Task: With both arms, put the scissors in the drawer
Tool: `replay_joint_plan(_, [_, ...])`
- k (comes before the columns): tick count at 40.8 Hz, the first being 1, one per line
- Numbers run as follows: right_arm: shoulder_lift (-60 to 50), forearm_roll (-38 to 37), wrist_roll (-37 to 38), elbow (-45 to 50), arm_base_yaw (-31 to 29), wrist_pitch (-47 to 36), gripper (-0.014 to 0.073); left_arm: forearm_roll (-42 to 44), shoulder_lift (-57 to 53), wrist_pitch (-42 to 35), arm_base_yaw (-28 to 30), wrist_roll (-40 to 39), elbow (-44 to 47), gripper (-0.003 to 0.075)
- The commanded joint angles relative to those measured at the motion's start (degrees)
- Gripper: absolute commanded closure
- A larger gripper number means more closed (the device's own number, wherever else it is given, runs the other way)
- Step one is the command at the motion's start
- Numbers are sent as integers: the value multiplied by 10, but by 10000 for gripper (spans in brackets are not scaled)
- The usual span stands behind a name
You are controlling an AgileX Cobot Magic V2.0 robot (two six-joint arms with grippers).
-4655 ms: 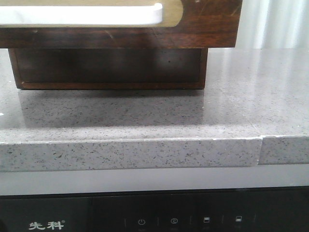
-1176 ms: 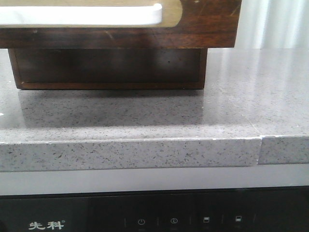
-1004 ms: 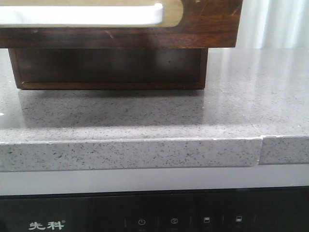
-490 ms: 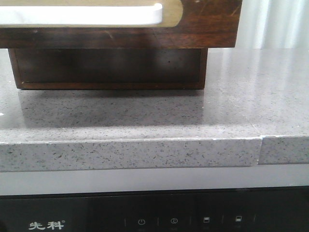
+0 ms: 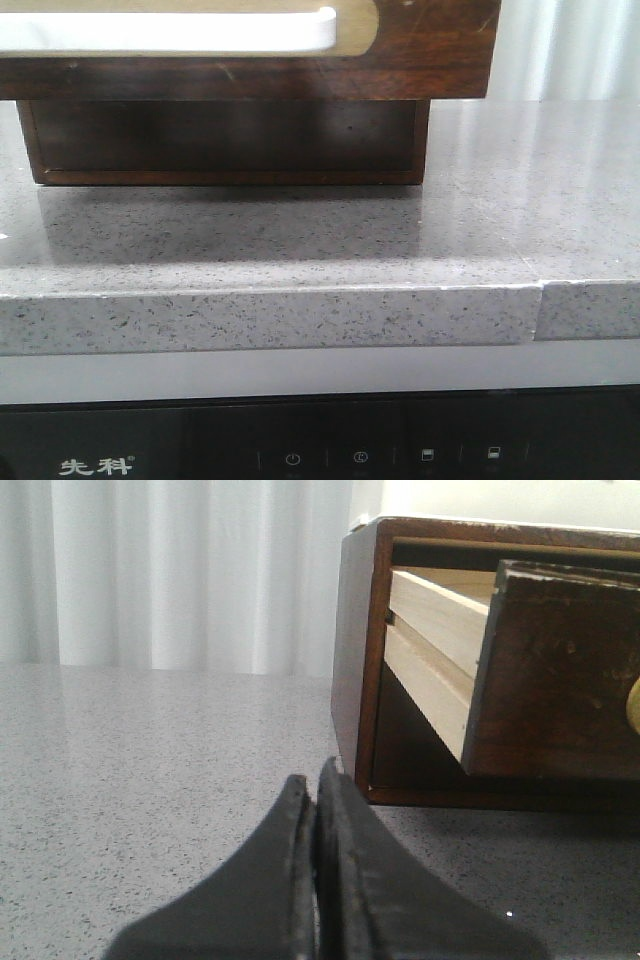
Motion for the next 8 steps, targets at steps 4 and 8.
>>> replay_joint_plan(4, [-9,1,-4,0,-3,-48,662,-1,-11,-43,-3,-6,14,741])
replay_joint_plan(8, [-9,1,-4,0,-3,-48,662,-1,-11,-43,-3,-6,14,741])
